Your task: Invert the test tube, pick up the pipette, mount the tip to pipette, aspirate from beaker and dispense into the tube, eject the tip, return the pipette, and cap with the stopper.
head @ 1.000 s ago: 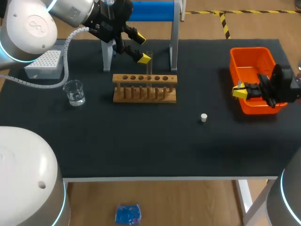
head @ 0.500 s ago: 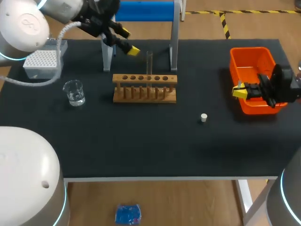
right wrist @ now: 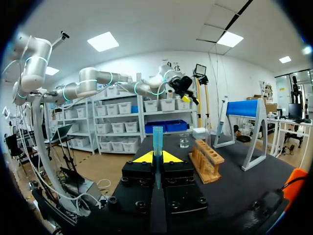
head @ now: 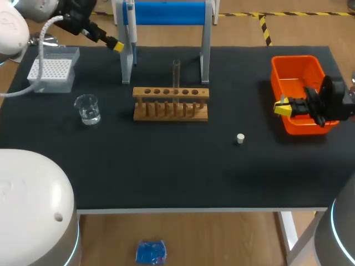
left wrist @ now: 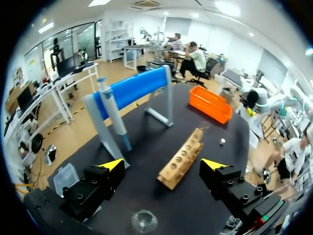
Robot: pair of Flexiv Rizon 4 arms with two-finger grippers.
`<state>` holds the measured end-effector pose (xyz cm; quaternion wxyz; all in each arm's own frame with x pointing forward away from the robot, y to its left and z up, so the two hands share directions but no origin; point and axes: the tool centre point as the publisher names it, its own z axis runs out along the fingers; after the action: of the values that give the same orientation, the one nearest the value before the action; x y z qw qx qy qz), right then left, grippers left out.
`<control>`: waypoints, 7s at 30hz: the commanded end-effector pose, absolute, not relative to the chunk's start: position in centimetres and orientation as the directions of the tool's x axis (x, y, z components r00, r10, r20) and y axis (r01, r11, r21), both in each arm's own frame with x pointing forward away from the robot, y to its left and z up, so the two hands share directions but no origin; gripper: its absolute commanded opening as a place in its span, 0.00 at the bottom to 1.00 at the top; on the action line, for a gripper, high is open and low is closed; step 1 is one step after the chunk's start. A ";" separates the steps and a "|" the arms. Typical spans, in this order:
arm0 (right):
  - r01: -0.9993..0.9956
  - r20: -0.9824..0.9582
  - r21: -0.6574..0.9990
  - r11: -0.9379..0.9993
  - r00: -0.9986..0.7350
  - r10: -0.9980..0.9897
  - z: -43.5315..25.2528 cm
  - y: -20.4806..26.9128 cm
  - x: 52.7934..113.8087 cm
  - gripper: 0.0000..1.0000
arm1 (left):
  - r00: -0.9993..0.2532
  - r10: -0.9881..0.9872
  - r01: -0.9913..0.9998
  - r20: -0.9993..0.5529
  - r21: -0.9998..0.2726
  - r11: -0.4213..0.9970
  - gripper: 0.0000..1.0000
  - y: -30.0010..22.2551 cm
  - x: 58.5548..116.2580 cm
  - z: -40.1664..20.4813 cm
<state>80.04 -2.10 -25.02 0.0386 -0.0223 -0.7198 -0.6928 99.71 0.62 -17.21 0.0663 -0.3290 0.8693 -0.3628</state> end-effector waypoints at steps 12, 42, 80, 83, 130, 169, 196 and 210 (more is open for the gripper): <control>0.085 0.086 0.996 0.040 -0.996 -0.023 -25.0 -2.2 80.0 0.00 | -0.473 -0.880 -0.683 0.044 -0.649 0.335 1.00 -1.4 104.2 -17.8; 0.085 0.086 0.996 0.040 -0.996 -0.023 -25.0 -2.2 80.0 0.00 | -0.075 -0.996 -0.596 0.057 -0.803 -0.001 1.00 -4.6 108.5 -19.6; 0.085 0.086 0.996 0.040 -0.996 -0.023 -25.0 -2.2 80.0 0.00 | -0.055 -0.998 -0.434 0.015 -0.901 0.011 1.00 -5.5 113.9 -18.8; 0.085 0.086 0.996 0.040 -0.996 -0.023 -25.0 -2.2 80.0 0.00 | -0.062 -0.998 -0.426 0.005 -0.904 0.022 1.00 -5.5 114.2 -18.7; 0.085 0.086 0.996 0.040 -0.996 -0.023 -25.0 -2.2 80.0 0.00 | -0.076 -0.997 -0.435 0.007 -0.900 0.026 1.00 -5.9 116.8 -20.9; 0.085 0.086 0.996 0.040 -0.996 -0.023 -25.0 -2.2 80.0 0.00 | -0.071 -0.997 -0.434 0.004 -0.901 0.027 1.00 -5.5 117.4 -21.2; 0.085 0.086 0.996 0.040 -0.996 -0.023 -25.0 -2.2 80.0 0.00 | -0.070 -0.997 -0.418 -0.014 -0.908 0.042 0.00 -5.6 117.1 -20.1; 0.085 0.086 0.996 0.040 -0.996 -0.023 -25.0 -2.2 80.0 0.00 | -0.066 -0.996 -0.376 -0.058 -0.923 0.079 0.00 -5.7 117.2 -16.3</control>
<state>80.04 -2.09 -25.02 0.0386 -0.0222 -0.7197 -0.6928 117.65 -5.64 -16.95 0.3973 -0.5534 0.6172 -0.3937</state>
